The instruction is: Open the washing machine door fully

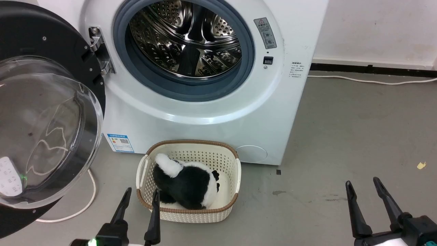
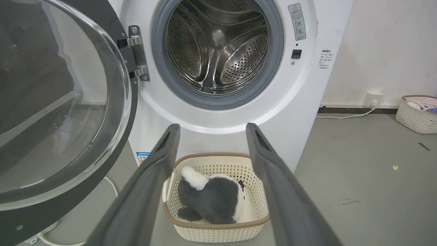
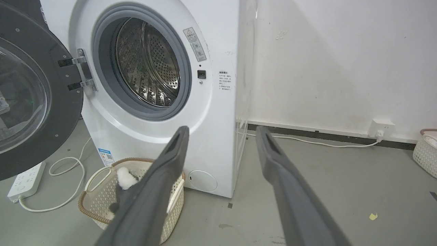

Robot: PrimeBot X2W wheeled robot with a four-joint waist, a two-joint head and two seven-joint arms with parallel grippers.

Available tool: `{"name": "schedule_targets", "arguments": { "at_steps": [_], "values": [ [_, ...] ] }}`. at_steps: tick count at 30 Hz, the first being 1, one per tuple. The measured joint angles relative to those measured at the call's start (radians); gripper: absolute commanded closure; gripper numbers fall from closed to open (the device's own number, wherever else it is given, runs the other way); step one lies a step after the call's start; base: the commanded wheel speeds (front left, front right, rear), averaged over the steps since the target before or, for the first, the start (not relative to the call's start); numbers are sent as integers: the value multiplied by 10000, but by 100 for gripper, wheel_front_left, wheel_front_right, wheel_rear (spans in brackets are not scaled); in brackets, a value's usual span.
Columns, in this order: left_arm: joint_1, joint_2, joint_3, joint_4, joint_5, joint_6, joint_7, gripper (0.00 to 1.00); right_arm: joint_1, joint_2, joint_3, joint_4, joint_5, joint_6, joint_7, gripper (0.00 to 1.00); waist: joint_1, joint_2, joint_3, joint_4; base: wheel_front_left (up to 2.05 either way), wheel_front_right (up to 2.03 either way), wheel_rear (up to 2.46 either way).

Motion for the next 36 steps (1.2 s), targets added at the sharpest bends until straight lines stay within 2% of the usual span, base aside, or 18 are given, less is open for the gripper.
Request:
{"name": "schedule_targets", "arguments": {
  "at_steps": [9,10,36],
  "values": [
    [-49,-2,-12,573,75,232,0,0,-5,0,79,86,81,0,0,0,0,0,118,-15,0,0,0],
    [-59,0,-12,568,71,232,4,100,-7,0,77,86,84,-2,2,100,0,0,133,-12,0,0,0],
    [-58,0,102,384,90,171,418,100,-45,0,199,86,36,-2,443,100,1,0,98,-98,0,0,0]
  ]
}}
